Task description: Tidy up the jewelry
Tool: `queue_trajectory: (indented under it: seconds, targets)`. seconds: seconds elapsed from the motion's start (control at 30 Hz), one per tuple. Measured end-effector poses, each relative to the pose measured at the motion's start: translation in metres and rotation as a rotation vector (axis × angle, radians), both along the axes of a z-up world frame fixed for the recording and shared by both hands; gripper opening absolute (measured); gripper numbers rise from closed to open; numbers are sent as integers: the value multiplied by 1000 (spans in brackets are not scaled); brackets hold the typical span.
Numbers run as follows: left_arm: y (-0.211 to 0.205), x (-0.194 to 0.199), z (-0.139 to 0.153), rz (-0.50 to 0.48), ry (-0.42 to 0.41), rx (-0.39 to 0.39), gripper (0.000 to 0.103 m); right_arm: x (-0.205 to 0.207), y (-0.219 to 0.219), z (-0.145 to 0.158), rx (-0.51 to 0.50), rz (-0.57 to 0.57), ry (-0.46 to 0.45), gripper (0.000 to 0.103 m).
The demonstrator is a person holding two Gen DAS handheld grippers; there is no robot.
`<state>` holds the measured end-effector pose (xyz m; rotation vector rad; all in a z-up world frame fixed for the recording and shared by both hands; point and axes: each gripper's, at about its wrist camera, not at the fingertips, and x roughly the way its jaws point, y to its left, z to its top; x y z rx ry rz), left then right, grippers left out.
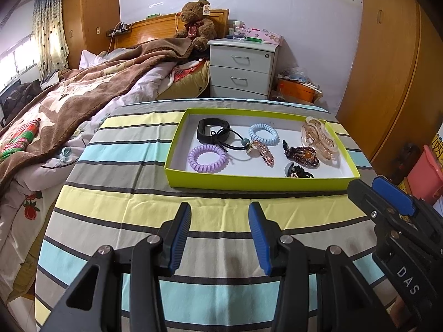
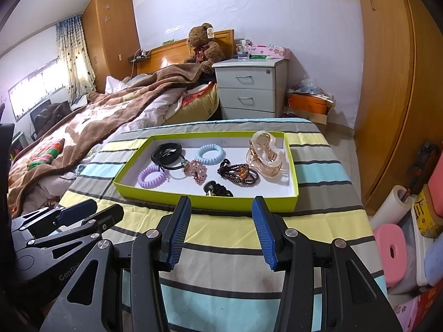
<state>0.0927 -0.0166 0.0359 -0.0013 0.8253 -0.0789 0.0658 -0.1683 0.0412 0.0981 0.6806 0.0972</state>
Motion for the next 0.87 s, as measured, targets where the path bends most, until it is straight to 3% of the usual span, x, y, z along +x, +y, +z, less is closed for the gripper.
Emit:
queue_trajectory:
  seconds: [0.87]
  targets:
    - [1,2,-5,19,19,1,45,1,-2,-1,0,-3,6,47]
